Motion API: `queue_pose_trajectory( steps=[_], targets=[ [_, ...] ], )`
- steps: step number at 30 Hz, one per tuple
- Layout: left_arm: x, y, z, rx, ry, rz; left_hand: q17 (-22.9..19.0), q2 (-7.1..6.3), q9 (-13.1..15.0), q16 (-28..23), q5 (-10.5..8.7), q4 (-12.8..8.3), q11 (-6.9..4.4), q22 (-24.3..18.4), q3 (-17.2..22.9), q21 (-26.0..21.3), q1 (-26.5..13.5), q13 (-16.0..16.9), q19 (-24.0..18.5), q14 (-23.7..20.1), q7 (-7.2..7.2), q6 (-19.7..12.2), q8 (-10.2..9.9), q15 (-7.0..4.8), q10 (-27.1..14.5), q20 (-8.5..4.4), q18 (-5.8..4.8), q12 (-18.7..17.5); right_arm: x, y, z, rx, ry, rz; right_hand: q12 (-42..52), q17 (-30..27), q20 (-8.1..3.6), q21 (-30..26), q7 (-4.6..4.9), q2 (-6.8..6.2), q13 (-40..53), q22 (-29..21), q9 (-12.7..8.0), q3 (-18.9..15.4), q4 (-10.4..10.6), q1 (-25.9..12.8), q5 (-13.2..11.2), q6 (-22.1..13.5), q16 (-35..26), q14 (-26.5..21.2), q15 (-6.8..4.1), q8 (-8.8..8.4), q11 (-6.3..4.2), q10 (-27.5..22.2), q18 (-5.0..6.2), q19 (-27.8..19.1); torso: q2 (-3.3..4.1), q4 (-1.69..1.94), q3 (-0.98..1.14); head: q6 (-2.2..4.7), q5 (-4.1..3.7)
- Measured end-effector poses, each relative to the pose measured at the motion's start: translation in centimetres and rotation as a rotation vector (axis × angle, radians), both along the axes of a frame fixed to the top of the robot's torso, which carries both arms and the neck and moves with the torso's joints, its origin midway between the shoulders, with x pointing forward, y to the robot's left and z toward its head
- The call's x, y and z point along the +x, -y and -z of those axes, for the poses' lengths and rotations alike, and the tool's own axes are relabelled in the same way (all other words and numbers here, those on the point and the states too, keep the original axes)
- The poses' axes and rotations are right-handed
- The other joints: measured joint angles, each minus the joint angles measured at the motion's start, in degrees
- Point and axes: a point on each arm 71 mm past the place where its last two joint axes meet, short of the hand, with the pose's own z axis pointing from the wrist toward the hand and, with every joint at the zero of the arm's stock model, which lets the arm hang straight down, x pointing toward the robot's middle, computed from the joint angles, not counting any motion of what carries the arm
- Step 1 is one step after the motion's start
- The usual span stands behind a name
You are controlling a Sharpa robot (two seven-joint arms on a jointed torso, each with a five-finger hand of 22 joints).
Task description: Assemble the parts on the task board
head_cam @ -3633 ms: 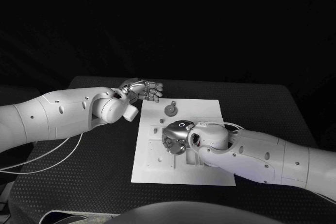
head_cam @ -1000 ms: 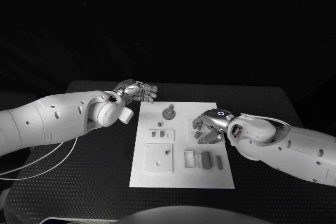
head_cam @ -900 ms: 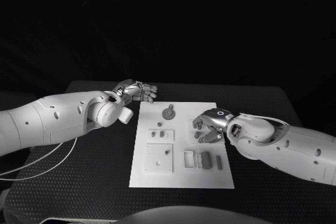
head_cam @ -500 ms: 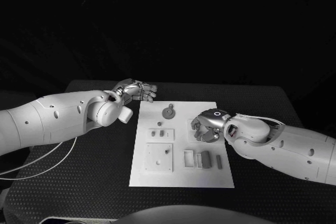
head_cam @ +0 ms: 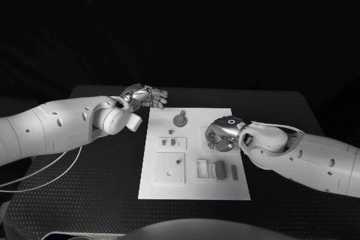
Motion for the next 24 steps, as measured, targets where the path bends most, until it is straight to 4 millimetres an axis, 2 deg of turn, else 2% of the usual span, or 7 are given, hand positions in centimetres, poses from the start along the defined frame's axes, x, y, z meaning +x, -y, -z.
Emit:
queue_pose_trajectory(
  steps=[8, 14, 24],
  targets=[
    [-0.01, 0.01, 0.01, 0.000, -0.001, 0.002, 0.0, 0.00, 0.0, 0.0, 0.00, 0.0, 0.00, 0.0, 0.0, 0.0, 0.0, 0.0, 0.0, 0.0, 0.00, 0.0, 0.0, 0.00, 0.0, 0.00, 0.00, 0.0, 0.05, -0.06, 0.06, -0.021, 0.024, -0.008, 0.0, -0.1, 0.00, 0.0, -0.26, 0.84, 0.0, 0.0, -0.2, 0.2, -0.2, 0.8, 0.0, 0.7, 0.0, 0.2, -0.20, 0.00, -0.03, 0.4, 0.03, 0.0, 0.00, 0.00, 0.02, -0.03, -0.08],
    [-0.01, 0.02, 0.01, 0.000, -0.002, 0.003, 0.0, 0.00, 0.0, 0.0, 0.00, 0.0, 0.00, 0.0, 0.0, 0.0, 0.0, -0.1, 0.0, 0.0, 0.00, 0.0, 0.0, -0.01, 0.0, 0.00, 0.00, 0.0, -0.02, -0.11, 0.06, -0.027, 0.045, -0.013, 0.1, -0.1, -0.31, 0.3, -0.49, 1.59, -0.1, 0.0, -0.3, 0.5, -0.2, 1.6, 0.0, 1.3, 0.2, 0.4, -0.37, 0.26, -0.54, 1.1, 0.03, 0.3, 0.00, 0.00, 0.02, -0.05, -0.04],
    [0.03, 0.02, 0.02, 0.000, -0.001, 0.003, 0.0, 0.00, -0.1, 0.0, 0.00, 0.0, 0.00, -0.1, 0.0, 0.0, 0.0, -0.1, 0.0, 0.0, 0.00, 0.0, 0.0, -0.01, 0.0, 0.00, 0.00, 0.0, -0.52, -0.15, -0.62, 0.005, 0.095, -0.021, 0.7, -0.1, -0.63, 0.8, -0.77, 2.03, 0.3, 0.0, -0.1, 0.5, -0.2, 2.0, -0.1, 2.3, 0.4, 0.8, -1.24, 0.61, -1.08, 2.3, 0.02, 0.8, -0.01, 0.02, 0.01, 0.00, 0.02]
  ],
)
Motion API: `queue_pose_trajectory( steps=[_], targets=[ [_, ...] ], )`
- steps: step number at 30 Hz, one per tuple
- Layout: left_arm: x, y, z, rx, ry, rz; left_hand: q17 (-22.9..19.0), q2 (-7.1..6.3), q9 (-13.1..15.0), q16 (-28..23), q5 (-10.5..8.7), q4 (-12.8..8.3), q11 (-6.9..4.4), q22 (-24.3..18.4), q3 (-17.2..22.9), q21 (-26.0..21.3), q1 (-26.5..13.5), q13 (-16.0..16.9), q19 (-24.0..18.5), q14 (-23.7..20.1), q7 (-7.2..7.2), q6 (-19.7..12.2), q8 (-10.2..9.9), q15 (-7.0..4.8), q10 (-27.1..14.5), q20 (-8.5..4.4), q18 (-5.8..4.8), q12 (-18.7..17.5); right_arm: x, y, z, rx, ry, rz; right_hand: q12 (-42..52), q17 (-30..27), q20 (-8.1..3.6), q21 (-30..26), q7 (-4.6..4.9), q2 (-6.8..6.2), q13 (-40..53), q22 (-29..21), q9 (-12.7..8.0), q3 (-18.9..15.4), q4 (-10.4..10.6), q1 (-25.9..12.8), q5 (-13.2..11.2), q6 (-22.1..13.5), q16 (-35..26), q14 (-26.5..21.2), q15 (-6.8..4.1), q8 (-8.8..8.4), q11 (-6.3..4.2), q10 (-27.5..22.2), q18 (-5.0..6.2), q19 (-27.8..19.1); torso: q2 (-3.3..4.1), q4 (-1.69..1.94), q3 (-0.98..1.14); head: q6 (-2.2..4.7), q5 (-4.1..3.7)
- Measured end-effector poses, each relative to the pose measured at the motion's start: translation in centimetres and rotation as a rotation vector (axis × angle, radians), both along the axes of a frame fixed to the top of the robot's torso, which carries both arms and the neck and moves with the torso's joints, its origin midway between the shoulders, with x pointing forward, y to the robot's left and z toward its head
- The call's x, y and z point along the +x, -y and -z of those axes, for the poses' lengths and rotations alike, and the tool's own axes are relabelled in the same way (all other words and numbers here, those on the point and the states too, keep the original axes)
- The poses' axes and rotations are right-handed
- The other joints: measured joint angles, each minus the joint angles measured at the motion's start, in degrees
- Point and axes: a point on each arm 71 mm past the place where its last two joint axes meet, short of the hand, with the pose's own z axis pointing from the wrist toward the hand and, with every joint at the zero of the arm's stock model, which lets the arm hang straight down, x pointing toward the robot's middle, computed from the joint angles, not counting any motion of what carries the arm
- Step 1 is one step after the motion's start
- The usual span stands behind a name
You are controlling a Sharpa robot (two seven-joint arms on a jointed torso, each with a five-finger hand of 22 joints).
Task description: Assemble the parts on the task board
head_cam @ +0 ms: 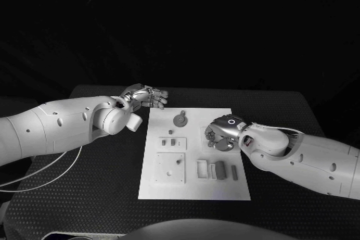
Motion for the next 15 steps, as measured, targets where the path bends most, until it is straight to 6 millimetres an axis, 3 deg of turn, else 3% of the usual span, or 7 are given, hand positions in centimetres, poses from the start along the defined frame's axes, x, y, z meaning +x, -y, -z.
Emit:
queue_pose_trajectory(
  steps=[10, 15],
  targets=[
    [0.0, 0.1, 0.0, -0.001, 0.000, 0.003, 0.0, 0.00, 0.0, 0.0, 0.00, 0.0, 0.00, 0.0, 0.0, 0.0, 0.0, 0.0, 0.0, 0.0, 0.00, 0.0, 0.0, -0.03, 0.0, 0.00, 0.00, 0.0, -0.2, -0.9, -3.4, 0.068, 0.061, -0.015, 0.1, 0.0, -0.22, 0.0, 0.06, 0.15, 0.4, 0.0, 0.4, 0.0, 0.0, 0.2, -0.2, 0.2, 0.0, 0.1, -0.09, 0.06, -0.16, 0.6, -0.03, 0.2, -0.02, -0.01, -0.04, 0.10, 0.23],
    [0.0, 0.2, 0.0, -0.001, 0.000, 0.003, 0.0, 0.00, 0.0, 0.0, 0.00, 0.0, 0.00, 0.0, 0.0, 0.0, 0.0, 0.0, 0.0, 0.0, 0.00, 0.0, 0.0, -0.03, 0.0, 0.00, 0.00, 0.0, -1.3, -2.6, -4.0, 0.097, 0.057, -0.059, 0.1, 0.0, -0.22, 0.0, 0.06, 0.22, 0.4, 0.0, 0.5, 0.0, 0.0, 0.2, -0.2, 0.2, 0.0, 0.3, -0.25, 0.27, -0.16, 0.6, -0.03, 0.3, -0.02, -0.02, -0.04, 0.07, 0.51]
  ],
)
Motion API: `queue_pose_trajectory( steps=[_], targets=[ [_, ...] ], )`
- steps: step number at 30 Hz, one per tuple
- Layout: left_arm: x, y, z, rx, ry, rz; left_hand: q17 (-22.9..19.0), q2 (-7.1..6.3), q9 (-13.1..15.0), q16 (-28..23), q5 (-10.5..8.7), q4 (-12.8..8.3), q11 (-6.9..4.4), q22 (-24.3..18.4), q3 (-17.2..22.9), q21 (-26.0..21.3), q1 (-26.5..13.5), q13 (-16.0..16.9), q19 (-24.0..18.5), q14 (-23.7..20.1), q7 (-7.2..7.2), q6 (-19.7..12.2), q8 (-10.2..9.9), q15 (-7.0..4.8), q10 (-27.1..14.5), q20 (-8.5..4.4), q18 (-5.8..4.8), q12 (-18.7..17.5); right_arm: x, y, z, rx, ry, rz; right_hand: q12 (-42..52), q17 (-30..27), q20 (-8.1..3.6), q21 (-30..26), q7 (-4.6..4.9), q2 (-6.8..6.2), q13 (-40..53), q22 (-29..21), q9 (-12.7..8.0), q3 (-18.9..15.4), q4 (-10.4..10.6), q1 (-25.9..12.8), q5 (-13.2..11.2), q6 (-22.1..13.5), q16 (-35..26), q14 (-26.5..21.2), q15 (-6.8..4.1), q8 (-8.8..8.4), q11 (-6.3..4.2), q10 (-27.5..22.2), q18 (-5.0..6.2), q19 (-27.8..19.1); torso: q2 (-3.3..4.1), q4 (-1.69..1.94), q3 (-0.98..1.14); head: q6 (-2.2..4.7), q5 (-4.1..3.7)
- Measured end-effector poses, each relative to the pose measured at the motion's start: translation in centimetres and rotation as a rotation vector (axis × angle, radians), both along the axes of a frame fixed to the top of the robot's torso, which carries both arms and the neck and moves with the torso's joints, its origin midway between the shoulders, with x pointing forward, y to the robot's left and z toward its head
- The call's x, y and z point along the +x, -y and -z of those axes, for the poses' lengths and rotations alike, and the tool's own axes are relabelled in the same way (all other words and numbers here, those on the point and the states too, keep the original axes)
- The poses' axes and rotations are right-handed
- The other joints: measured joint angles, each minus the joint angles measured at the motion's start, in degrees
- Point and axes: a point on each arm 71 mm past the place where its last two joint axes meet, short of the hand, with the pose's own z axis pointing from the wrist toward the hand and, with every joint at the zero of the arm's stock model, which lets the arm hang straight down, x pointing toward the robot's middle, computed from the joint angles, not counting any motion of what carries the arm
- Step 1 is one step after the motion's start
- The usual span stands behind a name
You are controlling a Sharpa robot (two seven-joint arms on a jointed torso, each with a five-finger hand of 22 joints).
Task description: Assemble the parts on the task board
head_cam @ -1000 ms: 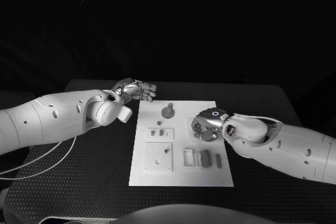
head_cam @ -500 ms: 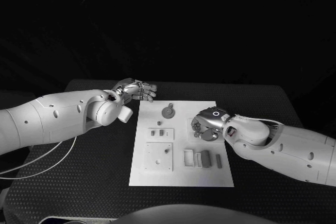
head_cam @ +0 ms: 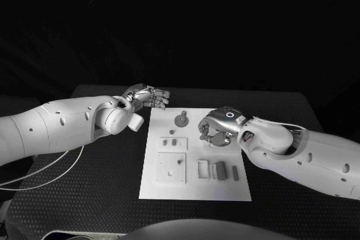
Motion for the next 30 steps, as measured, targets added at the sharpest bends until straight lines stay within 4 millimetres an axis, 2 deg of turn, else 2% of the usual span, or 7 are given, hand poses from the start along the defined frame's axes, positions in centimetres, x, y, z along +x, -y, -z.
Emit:
queue_pose_trajectory(
  steps=[7, 14, 20, 30],
  targets=[
    [0.1, 0.2, 0.0, 0.000, 0.001, 0.002, 0.0, 0.00, -0.1, 0.0, 0.00, 0.0, 0.00, 0.0, 0.0, 0.0, 0.0, 0.0, 0.0, 0.0, 0.00, 0.0, 0.0, 0.00, 0.0, 0.00, -0.01, 0.0, -1.7, -4.3, 0.0, 0.045, -0.022, -0.090, 0.0, -0.1, 0.02, 0.0, 0.00, 0.00, 0.0, 0.0, 0.2, -0.1, -0.1, 0.0, 0.0, 0.0, 0.0, 0.0, 0.01, 0.00, -0.21, 0.2, -0.01, 0.2, 0.00, -0.10, 0.01, 0.10, 0.65],
    [0.2, 0.4, 0.0, -0.001, 0.002, 0.006, 0.0, 0.00, -0.1, 0.0, 0.00, 0.0, 0.00, 0.0, 0.0, 0.0, 0.0, 0.0, 0.0, 0.0, 0.00, 0.0, 0.0, 0.00, 0.0, 0.00, 0.00, 0.0, -4.2, -8.2, 1.4, 0.080, -0.075, -0.178, 0.0, -0.1, -0.06, 0.0, 0.00, 0.00, 0.0, 0.0, 0.2, -0.1, -0.1, 0.0, 0.0, 0.0, 0.0, 0.1, 0.10, 0.00, -0.23, 0.2, -0.02, 0.3, 0.01, -0.01, 0.02, 0.11, 1.13],
    [0.2, 0.6, 0.0, -0.001, 0.002, 0.009, 0.0, 0.00, 0.0, 0.0, 0.00, 0.0, 0.00, 0.0, 0.0, 0.0, 0.0, 0.0, 0.0, 0.0, 0.00, 0.0, 0.0, 0.00, 0.0, 0.00, 0.00, 0.0, -5.1, -9.3, 3.0, 0.068, -0.108, -0.204, 0.0, -0.1, 0.00, 0.0, 0.00, 0.01, 0.0, 0.0, 0.2, -0.1, -0.1, 0.0, 0.1, 0.0, 0.0, 0.1, 0.13, -0.01, -0.23, 0.2, -0.01, 0.4, 0.03, 0.09, 0.02, -0.05, 1.49],
    [0.2, 0.8, 0.0, -0.003, 0.001, 0.015, 0.0, 0.00, 0.0, -0.2, 0.00, 0.0, 0.00, -0.1, 0.0, 0.0, 0.0, 0.0, 0.0, 0.0, 0.00, 0.0, 0.0, 0.00, 0.0, 0.00, 0.00, 0.0, -5.8, -9.9, 5.1, 0.033, -0.149, -0.219, 0.1, -0.1, 0.00, 0.0, 0.00, 0.09, 0.0, 0.0, 0.1, 0.0, 0.0, 0.1, 0.1, 0.0, 0.0, 0.0, -0.01, -0.02, -0.23, 0.2, -0.01, 0.4, 0.04, 0.05, -0.01, -0.36, 1.96]
  ],
)
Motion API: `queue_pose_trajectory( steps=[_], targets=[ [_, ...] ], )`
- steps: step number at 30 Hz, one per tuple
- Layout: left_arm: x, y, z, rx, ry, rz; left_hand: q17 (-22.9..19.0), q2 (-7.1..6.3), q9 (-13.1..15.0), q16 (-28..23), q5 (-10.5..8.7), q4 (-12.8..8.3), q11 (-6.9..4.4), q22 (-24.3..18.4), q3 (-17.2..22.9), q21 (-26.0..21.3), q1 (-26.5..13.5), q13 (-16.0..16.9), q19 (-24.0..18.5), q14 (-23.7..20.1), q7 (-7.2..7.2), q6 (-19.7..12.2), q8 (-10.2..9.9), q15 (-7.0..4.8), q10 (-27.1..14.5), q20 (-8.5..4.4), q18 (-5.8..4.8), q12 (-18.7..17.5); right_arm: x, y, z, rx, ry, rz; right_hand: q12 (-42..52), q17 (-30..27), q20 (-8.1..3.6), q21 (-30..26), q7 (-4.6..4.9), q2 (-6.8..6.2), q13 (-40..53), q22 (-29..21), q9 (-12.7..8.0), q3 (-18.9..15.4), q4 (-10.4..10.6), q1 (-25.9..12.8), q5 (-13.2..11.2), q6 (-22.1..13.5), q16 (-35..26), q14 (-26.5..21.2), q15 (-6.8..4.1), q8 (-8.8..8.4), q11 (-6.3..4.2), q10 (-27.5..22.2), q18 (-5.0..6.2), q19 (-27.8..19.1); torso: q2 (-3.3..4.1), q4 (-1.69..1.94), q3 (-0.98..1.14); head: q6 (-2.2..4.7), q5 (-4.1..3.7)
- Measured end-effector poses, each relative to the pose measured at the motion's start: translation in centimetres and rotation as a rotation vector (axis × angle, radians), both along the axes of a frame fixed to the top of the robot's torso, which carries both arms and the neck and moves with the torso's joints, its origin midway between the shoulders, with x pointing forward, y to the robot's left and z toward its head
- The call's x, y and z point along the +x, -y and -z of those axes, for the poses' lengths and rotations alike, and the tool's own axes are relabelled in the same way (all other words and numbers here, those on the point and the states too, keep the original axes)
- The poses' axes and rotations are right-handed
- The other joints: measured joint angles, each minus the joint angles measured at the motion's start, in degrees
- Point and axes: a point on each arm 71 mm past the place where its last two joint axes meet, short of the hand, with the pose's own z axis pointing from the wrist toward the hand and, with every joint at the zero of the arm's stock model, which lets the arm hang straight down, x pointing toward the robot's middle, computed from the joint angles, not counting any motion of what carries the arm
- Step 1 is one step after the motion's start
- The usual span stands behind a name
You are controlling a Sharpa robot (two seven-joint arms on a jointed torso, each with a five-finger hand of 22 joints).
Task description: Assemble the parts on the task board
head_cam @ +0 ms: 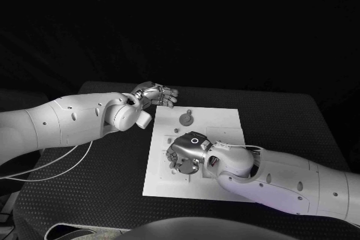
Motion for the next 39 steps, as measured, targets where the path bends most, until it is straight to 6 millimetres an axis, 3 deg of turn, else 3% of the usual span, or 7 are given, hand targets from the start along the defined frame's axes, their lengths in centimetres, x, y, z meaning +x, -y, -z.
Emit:
queue_pose_trajectory(
  steps=[15, 39],
  targets=[
    [0.0, 0.1, 0.0, -0.001, -0.001, 0.004, 0.0, 0.00, 0.0, 0.0, 0.00, 0.0, 0.00, 0.0, 0.0, 0.0, 0.0, -0.1, 0.0, 0.0, 0.00, 0.0, 0.0, 0.00, 0.0, 0.00, 0.00, 0.0, 0.1, 0.2, 0.9, -0.022, -0.005, 0.002, 0.0, 0.0, 0.00, 0.0, 0.02, 0.00, 0.1, 0.0, 0.1, 0.0, 0.0, 0.0, 0.0, 0.0, 0.0, 0.0, 0.00, -0.04, -0.07, -0.1, -0.01, 0.0, 0.00, -0.05, 0.05, -0.13, -0.50],
    [0.0, 0.1, 0.0, -0.002, -0.002, 0.007, 0.0, 0.22, -0.1, 0.0, 0.00, 0.0, 0.00, 0.0, 0.0, 0.0, 0.2, -0.1, 0.0, 0.0, 0.00, 0.0, 0.0, 0.00, 0.0, 0.00, 0.00, -0.2, 0.1, 0.2, 1.2, -0.047, -0.015, -0.009, 0.0, 0.0, 0.00, 0.0, 0.07, 0.00, 0.1, 0.0, 0.2, 0.0, 0.0, 0.0, -0.1, -0.1, 0.0, 0.0, 0.00, 0.00, 0.14, -0.1, -0.02, 0.2, -0.02, -0.05, 0.01, -0.44, -0.31]
  ],
)
